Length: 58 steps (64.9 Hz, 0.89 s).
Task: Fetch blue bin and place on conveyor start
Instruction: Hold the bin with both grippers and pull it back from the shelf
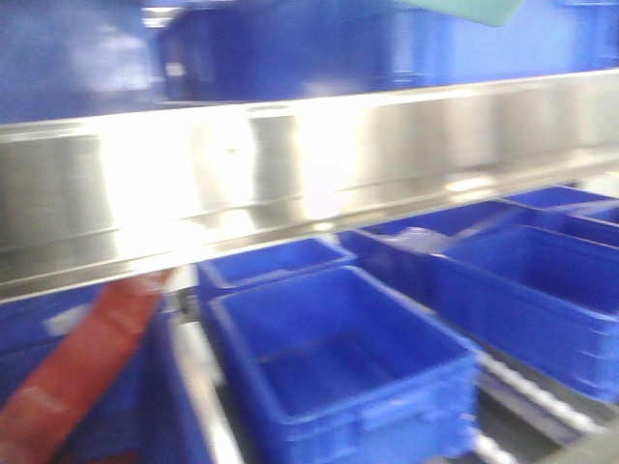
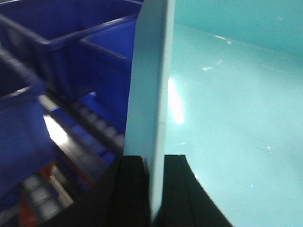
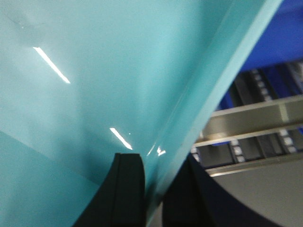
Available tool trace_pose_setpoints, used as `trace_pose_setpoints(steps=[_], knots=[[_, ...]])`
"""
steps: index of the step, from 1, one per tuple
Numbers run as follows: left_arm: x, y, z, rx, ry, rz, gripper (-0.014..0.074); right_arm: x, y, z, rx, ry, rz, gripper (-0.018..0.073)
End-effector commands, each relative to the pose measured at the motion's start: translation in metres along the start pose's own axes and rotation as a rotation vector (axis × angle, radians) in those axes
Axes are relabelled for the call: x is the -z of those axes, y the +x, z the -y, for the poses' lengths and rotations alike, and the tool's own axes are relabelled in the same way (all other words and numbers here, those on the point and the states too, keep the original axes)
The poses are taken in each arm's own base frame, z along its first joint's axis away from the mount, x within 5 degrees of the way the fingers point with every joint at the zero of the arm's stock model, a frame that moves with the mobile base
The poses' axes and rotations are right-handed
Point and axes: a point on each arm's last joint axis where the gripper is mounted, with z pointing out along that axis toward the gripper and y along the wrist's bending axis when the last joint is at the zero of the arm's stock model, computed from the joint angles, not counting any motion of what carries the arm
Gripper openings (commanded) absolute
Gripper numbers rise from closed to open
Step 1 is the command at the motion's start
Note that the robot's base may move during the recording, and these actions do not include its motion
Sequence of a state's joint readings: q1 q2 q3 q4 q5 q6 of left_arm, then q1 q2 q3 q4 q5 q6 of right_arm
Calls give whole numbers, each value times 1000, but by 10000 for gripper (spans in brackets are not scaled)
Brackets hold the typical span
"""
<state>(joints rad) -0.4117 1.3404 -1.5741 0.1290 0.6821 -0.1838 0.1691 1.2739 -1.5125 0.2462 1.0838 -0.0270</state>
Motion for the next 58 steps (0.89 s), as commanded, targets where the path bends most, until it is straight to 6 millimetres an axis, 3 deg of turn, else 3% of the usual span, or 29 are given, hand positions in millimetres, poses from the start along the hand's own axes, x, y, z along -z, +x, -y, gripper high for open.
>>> trace_pose_setpoints(steps=[1, 58], knots=[[10, -12, 5, 53, 53, 100, -111, 5, -2, -2, 37, -4, 37, -151], [10, -12, 5, 53, 53, 100, -111, 5, -2, -2, 37, -4, 37, -151]])
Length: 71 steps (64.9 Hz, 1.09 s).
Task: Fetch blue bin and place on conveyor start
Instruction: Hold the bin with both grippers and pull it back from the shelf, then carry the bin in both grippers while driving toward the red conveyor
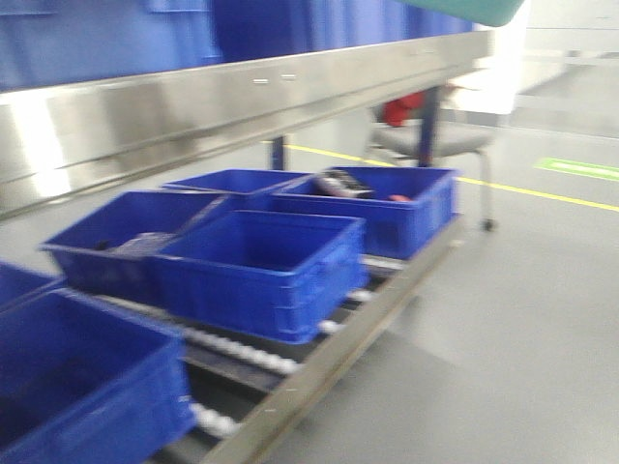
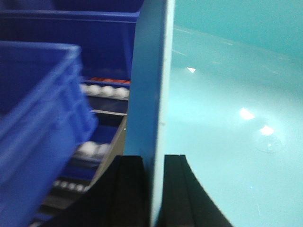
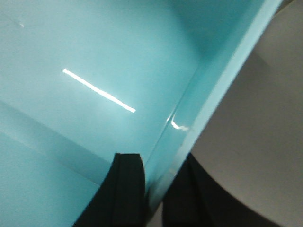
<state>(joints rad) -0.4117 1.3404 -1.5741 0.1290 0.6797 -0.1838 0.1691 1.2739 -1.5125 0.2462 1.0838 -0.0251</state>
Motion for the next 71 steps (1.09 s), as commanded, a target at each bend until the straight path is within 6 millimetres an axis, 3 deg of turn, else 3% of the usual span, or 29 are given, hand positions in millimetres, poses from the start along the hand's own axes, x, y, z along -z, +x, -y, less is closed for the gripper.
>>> trace_pose_setpoints(steps=[1, 71], knots=[[10, -12, 5, 53, 53, 98, -111, 5, -2, -2, 38, -4, 37, -151], [10, -12, 5, 53, 53, 98, -111, 5, -2, -2, 38, -4, 37, -151]])
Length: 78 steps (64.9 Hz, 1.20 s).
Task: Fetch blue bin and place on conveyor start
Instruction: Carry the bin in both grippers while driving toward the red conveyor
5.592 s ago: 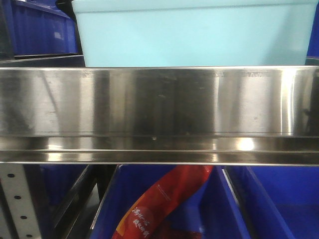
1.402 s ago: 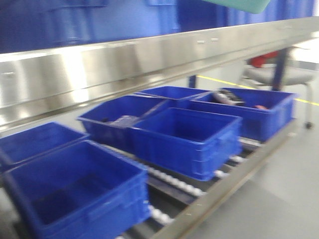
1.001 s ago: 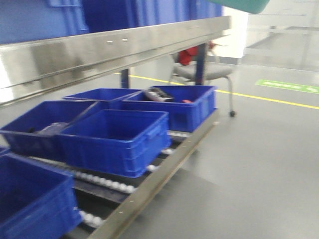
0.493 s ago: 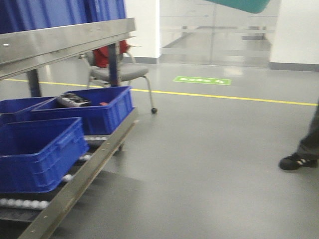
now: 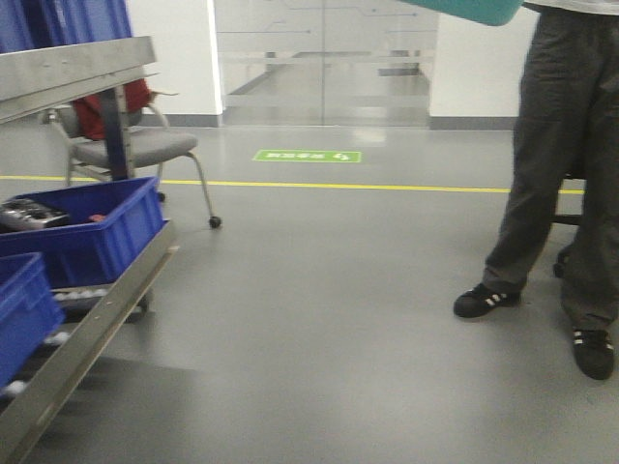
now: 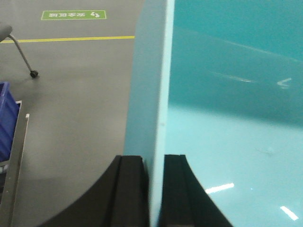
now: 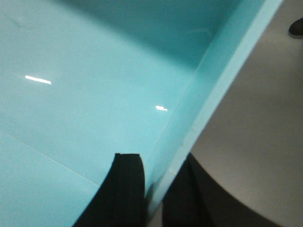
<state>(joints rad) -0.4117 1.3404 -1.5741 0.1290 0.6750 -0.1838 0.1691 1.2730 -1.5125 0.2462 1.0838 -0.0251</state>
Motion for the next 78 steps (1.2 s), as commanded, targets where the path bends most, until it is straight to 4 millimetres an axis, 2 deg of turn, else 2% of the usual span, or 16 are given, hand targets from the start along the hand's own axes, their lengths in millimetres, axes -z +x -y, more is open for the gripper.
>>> trace_pose_setpoints(steps=[1, 58, 78], knots=[[10, -11, 5, 53, 52, 93, -111, 5, -2, -2, 38, -4, 36, -151], [10, -12, 3, 31, 35, 97, -111, 5, -2, -2, 38, -4, 36, -151], [9, -11, 3, 19, 26, 97, -111, -7, -9, 1, 32, 1, 63, -151]])
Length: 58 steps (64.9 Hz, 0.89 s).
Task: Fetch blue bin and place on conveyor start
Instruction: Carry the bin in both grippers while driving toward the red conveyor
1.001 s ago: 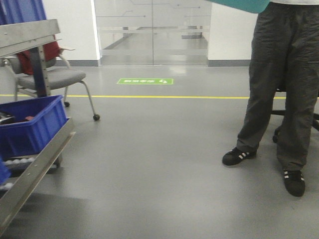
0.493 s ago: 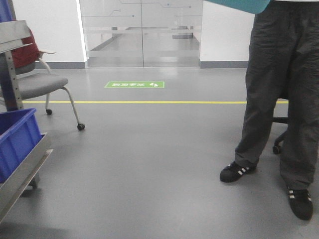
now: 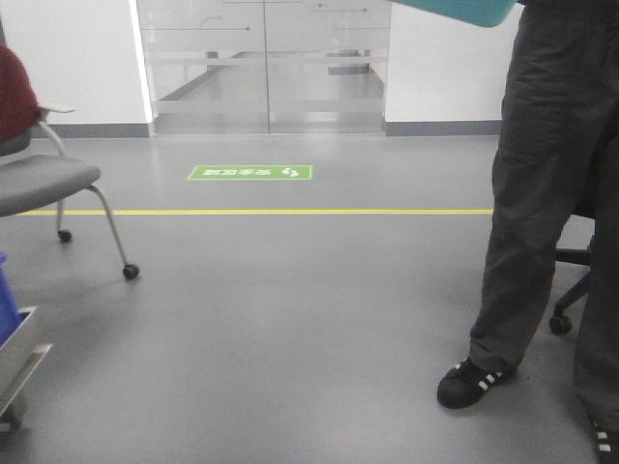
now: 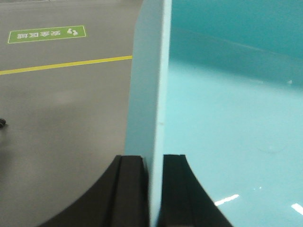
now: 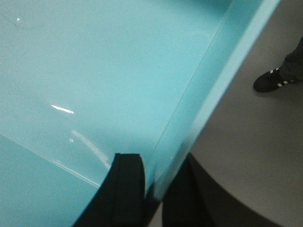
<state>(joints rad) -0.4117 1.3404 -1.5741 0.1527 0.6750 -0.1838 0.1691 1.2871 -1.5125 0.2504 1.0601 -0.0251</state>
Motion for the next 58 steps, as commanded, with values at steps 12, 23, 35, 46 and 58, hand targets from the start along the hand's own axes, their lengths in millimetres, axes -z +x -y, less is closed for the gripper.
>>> trace_pose_setpoints(steps=[12, 23, 35, 46, 58], knots=[[9, -11, 4, 38, 39, 94, -111, -15, -16, 3, 30, 10, 126, -151], [9, -11, 4, 38, 39, 94, -111, -31, -30, 8, 21, 22, 236, -151], [9, -11, 4, 38, 39, 94, -111, -53, -48, 15, 11, 40, 381, -151], [9, -11, 4, 38, 39, 94, -111, -72, -58, 21, 3, 56, 468, -151], [9, -11, 4, 38, 39, 94, -111, -89, -62, 26, -2, 68, 502, -151]])
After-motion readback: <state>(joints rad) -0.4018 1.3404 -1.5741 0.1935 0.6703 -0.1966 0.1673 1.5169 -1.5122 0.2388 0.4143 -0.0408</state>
